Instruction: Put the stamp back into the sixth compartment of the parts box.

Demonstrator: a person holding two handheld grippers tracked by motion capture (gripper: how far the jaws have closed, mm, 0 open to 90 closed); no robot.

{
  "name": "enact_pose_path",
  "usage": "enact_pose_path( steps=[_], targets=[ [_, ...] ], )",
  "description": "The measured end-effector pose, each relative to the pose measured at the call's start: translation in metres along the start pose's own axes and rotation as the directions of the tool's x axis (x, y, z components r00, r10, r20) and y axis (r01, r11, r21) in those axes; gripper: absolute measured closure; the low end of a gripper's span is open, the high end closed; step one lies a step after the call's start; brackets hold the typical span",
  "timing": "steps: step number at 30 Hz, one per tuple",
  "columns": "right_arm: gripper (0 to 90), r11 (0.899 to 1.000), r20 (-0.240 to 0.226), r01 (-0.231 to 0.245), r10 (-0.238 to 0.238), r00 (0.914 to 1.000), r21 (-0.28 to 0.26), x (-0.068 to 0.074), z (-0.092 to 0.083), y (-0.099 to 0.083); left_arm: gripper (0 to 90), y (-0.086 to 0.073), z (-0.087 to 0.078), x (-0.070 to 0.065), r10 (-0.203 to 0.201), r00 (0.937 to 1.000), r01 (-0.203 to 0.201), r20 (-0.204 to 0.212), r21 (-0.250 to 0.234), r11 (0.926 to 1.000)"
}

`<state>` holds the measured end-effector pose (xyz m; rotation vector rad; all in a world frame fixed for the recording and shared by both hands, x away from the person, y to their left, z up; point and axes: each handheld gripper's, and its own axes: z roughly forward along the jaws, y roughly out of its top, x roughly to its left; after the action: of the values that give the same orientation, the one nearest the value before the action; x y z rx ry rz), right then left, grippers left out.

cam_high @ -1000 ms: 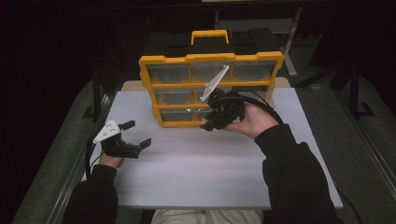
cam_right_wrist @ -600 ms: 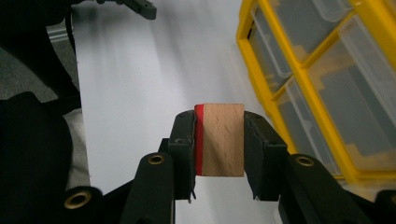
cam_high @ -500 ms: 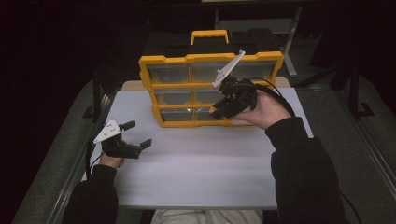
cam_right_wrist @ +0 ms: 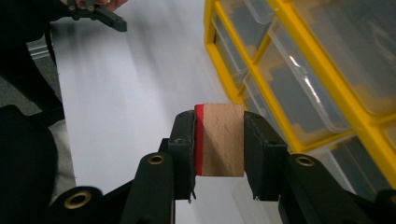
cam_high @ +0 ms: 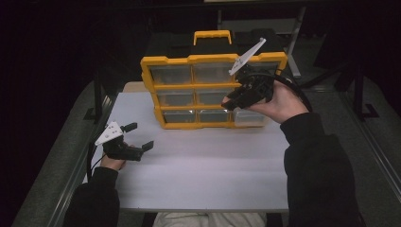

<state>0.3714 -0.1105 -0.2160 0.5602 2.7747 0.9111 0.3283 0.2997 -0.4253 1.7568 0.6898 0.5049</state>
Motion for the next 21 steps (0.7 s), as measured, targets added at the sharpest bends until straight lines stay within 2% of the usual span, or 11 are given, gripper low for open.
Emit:
enact_pose_path(
  steps=[13,21],
  targets=[
    [65.3,0.998,0.037,-0.054,0.055,0.9978,-0.01,-0.018,-0.017,-0.005,0.0,0.0,0.0,0.0,-0.002,1.0,0.002,0.003,-0.002,1.0],
    [65.3,0.995,0.047,-0.094,0.095,0.9944,-0.027,-0.031,-0.024,-0.016,0.0,0.0,0.0,0.0,-0.001,1.0,0.001,0.005,-0.001,1.0]
  ],
)
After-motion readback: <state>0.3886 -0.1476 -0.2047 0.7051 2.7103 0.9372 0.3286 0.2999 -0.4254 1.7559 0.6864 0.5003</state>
